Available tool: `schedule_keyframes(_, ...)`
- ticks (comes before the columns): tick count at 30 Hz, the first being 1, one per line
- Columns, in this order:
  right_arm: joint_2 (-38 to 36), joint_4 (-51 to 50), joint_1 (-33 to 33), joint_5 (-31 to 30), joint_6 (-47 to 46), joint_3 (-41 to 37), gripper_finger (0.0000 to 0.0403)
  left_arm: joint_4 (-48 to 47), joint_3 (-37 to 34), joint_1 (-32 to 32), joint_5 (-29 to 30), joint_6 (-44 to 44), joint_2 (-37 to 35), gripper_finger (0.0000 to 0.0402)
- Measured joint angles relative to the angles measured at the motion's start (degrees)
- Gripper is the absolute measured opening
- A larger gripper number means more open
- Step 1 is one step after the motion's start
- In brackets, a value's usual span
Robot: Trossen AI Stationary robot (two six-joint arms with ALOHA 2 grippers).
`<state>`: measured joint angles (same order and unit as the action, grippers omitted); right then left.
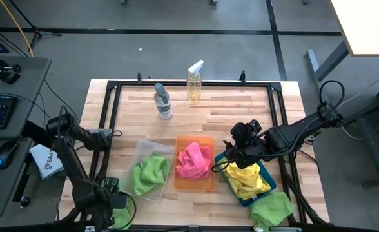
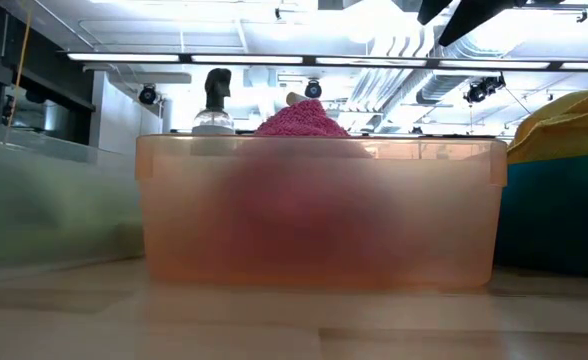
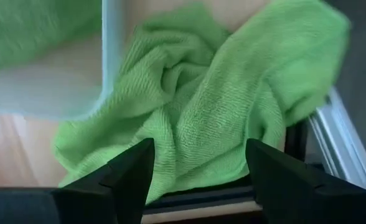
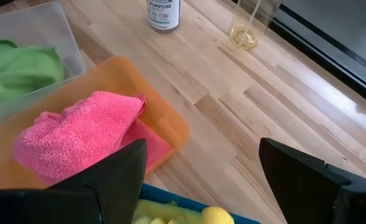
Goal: Sort microfiber towel by color & place in baskets
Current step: Put the left green microfiber cloth into the transparent bin
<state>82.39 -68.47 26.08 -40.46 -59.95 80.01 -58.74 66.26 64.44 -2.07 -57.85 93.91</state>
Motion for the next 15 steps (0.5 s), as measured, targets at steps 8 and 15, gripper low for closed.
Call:
schedule_keyframes(8,0.0,0.0,-1.4,0.0,0.0,0.0,0.0307,4.1,0.0,0.4,-1.9,-16.8,5.6,0.0241)
schedule_keyframes(15,0.0,0.1,-1.7,-0.1,1.0,0.0,0.0307,9.1,0.0,0.4,-3.1,-22.0,10.4,0.0237)
